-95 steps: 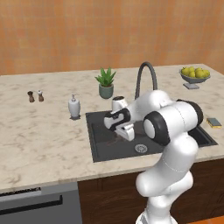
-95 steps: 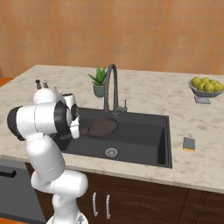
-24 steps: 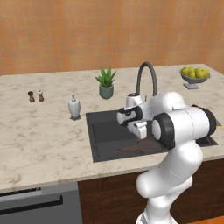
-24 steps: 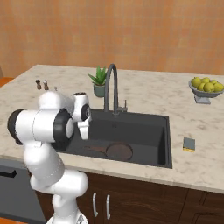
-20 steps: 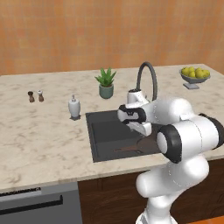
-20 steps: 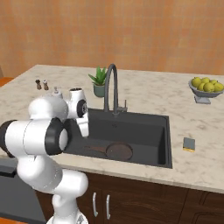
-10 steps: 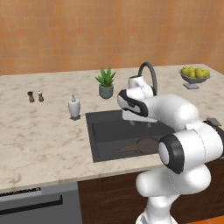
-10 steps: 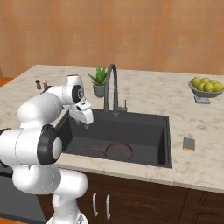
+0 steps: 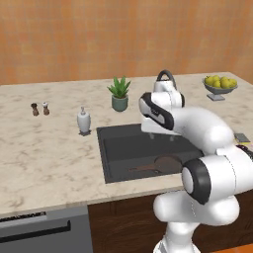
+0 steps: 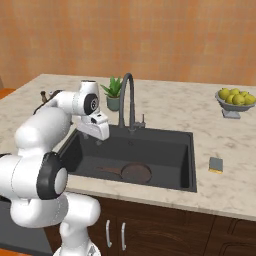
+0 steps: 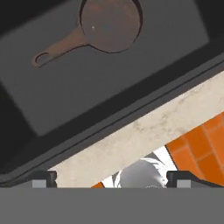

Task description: Pick the pan and sponge and place them into the sink. Then turn on the water.

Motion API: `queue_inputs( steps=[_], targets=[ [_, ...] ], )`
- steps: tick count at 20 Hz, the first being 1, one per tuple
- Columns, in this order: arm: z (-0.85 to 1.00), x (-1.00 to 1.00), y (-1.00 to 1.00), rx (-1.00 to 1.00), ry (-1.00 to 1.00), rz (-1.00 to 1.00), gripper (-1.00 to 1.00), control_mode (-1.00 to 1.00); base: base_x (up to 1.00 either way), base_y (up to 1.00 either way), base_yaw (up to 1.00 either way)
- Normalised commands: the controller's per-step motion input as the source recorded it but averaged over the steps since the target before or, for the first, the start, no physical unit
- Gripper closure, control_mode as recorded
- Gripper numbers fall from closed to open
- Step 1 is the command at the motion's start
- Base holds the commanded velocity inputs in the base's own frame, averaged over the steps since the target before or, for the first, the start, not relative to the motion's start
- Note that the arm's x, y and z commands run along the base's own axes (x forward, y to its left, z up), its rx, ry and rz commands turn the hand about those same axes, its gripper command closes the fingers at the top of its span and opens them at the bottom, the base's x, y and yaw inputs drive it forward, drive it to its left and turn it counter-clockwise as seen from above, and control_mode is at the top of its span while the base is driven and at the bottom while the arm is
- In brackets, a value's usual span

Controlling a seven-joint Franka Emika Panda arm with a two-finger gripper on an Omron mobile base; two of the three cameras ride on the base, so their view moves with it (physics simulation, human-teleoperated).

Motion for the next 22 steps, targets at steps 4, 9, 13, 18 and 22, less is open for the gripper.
queue_inputs(
  steps=[4, 9, 13, 18, 22],
  targets=[
    [0.53, -0.55, -0.11, 0.03, 0.0, 0.28, -1.0, -1.0, 0.0, 0.0, 0.0],
    [0.4, -0.53, -0.1, 0.0, -0.11, 0.15, -1.0, -1.0, 0.0, 0.0, 0.0],
    [0.19, -0.34, -0.02, 0.03, -0.33, 0.2, -1.0, -1.0, 0.0, 0.0, 0.0],
    [0.16, -0.03, 0.0, 0.1, -0.41, 0.16, -1.0, -1.0, 0.0, 0.0, 0.0],
    [0.03, 0.0, 0.0, 0.06, -0.21, 0.14, -1.0, -1.0, 0.0, 0.0, 0.0]
  ],
)
